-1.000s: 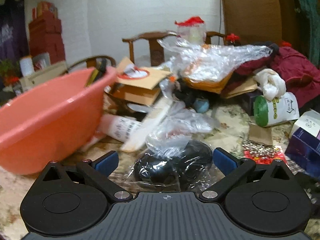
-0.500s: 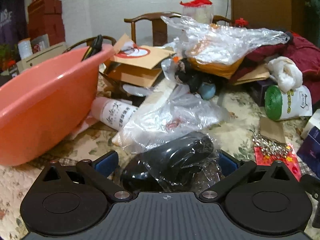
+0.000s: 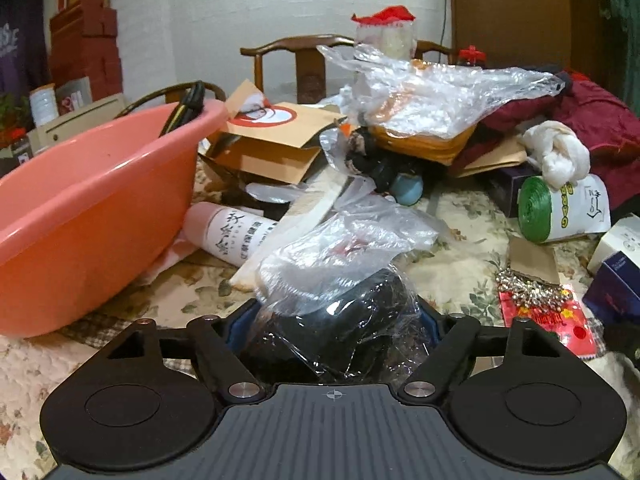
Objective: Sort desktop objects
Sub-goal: 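Grasp the dark blue barcode box with the right gripper while the left grasps the black bagged item, then carry the blue box and black bagged item over the pink basin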
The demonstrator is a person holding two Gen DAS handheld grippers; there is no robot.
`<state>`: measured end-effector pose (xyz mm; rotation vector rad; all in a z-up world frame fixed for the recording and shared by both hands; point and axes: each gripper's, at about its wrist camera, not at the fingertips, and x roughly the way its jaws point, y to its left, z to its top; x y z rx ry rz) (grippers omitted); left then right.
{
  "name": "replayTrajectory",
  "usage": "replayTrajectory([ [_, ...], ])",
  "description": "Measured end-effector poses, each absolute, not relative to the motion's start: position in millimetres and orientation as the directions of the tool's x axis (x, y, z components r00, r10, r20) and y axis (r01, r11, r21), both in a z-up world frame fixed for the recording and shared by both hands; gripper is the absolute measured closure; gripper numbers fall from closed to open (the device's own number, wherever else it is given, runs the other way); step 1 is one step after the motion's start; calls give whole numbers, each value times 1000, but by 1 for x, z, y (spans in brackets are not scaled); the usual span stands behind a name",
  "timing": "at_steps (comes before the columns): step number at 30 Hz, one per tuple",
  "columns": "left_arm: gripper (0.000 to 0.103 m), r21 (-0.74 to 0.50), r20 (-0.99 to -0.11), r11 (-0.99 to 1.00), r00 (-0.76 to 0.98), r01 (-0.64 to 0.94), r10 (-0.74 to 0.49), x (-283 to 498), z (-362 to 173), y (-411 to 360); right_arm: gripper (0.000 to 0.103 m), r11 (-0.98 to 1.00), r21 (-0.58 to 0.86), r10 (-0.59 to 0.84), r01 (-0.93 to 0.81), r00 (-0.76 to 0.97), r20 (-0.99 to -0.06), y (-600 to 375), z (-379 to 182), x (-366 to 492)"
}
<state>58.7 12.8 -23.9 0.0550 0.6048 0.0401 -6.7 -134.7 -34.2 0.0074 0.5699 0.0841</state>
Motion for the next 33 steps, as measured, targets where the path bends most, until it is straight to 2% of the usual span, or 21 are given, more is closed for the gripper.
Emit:
replayTrajectory([
  [1, 27, 61, -566, 998, 823, -17, 49, 57, -23, 14, 61, 997, 32, 81, -76, 840, -536, -135, -34, -7],
  [3, 28, 53, -566, 999, 823, -10, 38, 53, -22, 15, 63, 996, 39, 92, -85, 841, -533, -135, -34, -9],
  [12, 29, 41, -567, 999, 824, 1, 22, 36, -17, 16, 64, 986, 102, 167, -133, 842, -513, -136, -31, -17],
  [33, 34, 64, -535, 998, 844, 6, 29, 12, 0, 12, 64, 978, 77, 208, -195, 856, -474, -118, -18, -24],
])
